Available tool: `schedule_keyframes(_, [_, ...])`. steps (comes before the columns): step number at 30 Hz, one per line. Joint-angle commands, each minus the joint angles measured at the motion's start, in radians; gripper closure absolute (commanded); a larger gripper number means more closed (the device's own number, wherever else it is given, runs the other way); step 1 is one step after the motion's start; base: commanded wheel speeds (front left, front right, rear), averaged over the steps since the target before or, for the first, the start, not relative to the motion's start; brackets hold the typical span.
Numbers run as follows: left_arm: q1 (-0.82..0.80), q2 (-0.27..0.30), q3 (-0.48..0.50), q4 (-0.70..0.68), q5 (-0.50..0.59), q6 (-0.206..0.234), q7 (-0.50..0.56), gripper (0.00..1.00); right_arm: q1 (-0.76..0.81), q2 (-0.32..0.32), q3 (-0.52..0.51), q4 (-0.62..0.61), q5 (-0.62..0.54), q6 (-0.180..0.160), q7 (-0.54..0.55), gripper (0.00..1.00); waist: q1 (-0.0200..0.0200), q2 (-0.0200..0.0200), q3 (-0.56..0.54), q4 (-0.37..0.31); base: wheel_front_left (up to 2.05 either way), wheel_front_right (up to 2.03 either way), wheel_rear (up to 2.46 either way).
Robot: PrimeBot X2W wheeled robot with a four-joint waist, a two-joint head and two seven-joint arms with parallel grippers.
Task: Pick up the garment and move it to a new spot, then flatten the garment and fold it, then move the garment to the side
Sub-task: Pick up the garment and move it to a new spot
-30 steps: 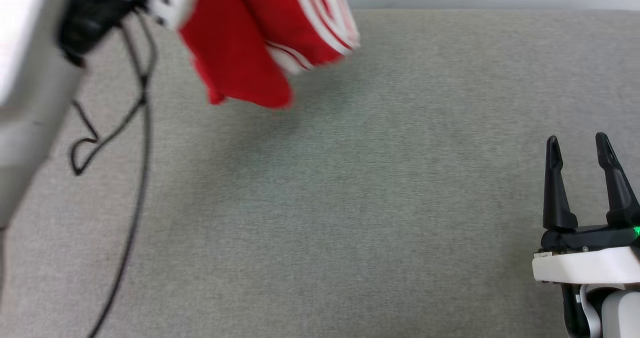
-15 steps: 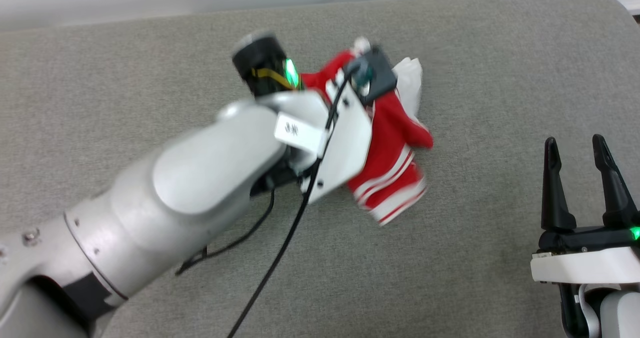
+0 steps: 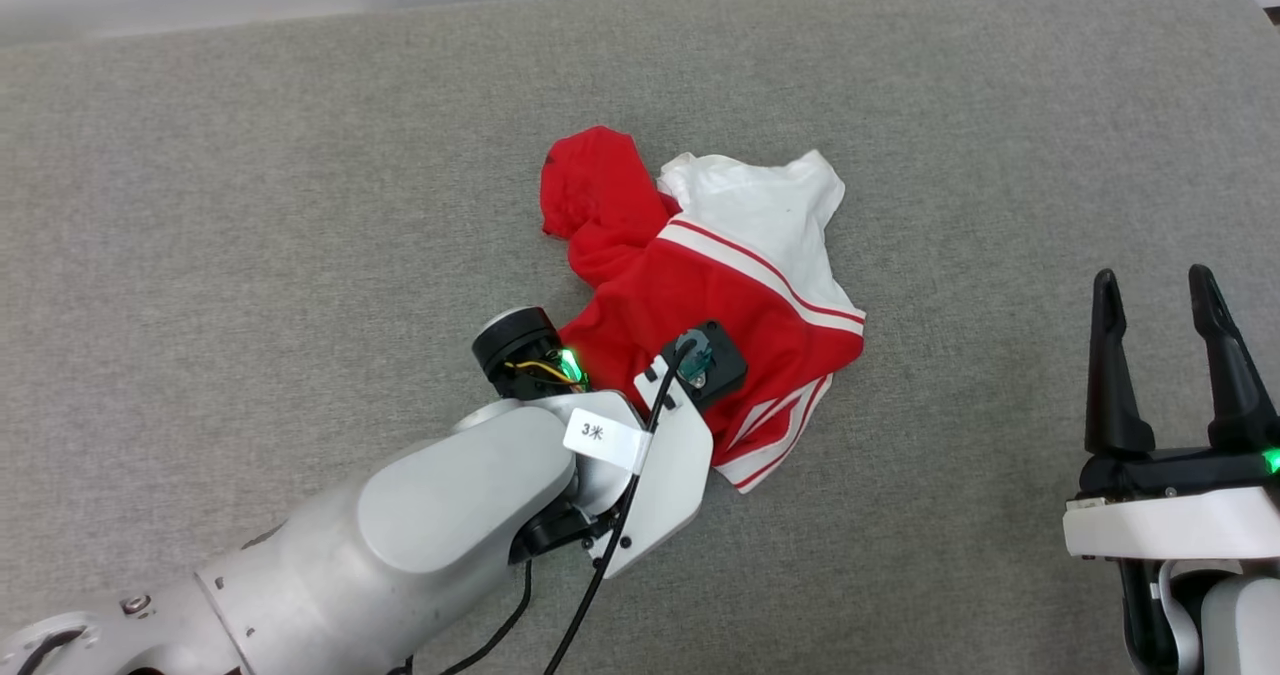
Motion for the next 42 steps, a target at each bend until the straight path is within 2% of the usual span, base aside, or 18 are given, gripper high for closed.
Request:
schedule_keyframes(1, [0.039, 0.002, -0.016, 0.010, -0.005, -0.002, -0.007, 1.00, -0.004, 0.003, -0.002, 0.003, -0.008, -0.001, -0.002, 0.00, 0.0000, 0.0000, -0.008, 0.009, 0.00, 0.00, 0.00])
schedule_keyframes(2, [0.027, 0.001, -0.014, 0.015, -0.009, -0.002, -0.031, 1.00, 0.002, 0.003, -0.001, 0.005, -0.010, -0.001, -0.002, 0.00, 0.0000, 0.0000, -0.014, 0.014, 0.00, 0.00, 0.00])
schedule_keyframes(3, [0.010, -0.001, -0.012, 0.021, -0.010, -0.002, -0.066, 0.00, 0.008, 0.003, -0.002, 0.007, -0.012, -0.001, -0.002, 0.00, 0.0000, 0.0000, -0.021, 0.020, 0.00, 0.00, 0.00])
schedule_keyframes(7, [-0.029, -0.012, 0.048, 0.057, -0.024, 0.001, -0.238, 0.00, 0.027, 0.003, -0.001, 0.017, -0.021, -0.001, -0.002, 0.00, 0.0000, 0.0000, -0.056, 0.043, 0.00, 0.00, 0.00])
schedule_keyframes(10, [-0.017, -0.011, 0.090, 0.077, -0.011, 0.031, -0.349, 0.00, 0.044, 0.002, -0.005, 0.024, -0.025, -0.001, -0.002, 0.00, 0.0000, 0.0000, -0.090, 0.062, 0.00, 0.00, 0.00])
schedule_keyframes(16, [0.030, 0.029, 0.188, 0.058, -0.009, 0.130, -0.537, 0.00, 0.076, 0.002, -0.014, 0.030, -0.033, -0.001, -0.002, 0.00, 0.0000, 0.0000, -0.147, 0.101, 0.00, 0.00, 0.00])
schedule_keyframes(26, [0.203, 0.108, 0.312, -0.009, -0.006, 0.336, -0.802, 0.00, 0.131, 0.002, -0.017, 0.040, -0.039, -0.001, -0.002, 0.00, 0.0000, 0.0000, -0.228, 0.155, 0.00, 0.00, 0.00])
schedule_keyframes(31, [0.316, 0.126, 0.369, -0.032, 0.038, 0.449, -0.865, 0.00, 0.151, 0.002, -0.023, 0.043, -0.038, -0.001, -0.002, 0.00, 0.0000, 0.0000, -0.253, 0.180, 0.00, 0.00, 0.00])
schedule_keyframes(35, [0.409, 0.117, 0.473, -0.101, 0.115, 0.529, -0.872, 0.00, 0.162, 0.003, -0.023, 0.047, -0.034, -0.001, -0.002, 0.00, 0.0000, 0.0000, -0.265, 0.197, 0.00, 0.00, 0.00])
schedule_keyframes(39, [0.530, 0.093, 0.595, -0.173, 0.215, 0.581, -0.872, 0.00, 0.165, 0.002, -0.022, 0.052, -0.031, -0.001, -0.002, 0.00, 0.0000, 0.0000, -0.276, 0.204, 0.00, 0.00, 0.00])
schedule_keyframes(42, [0.623, 0.069, 0.681, -0.215, 0.283, 0.582, -0.872, 0.00, 0.171, 0.002, -0.019, 0.058, -0.029, -0.001, -0.002, 0.00, 0.0000, 0.0000, -0.286, 0.206, 0.00, 0.00, 0.00])
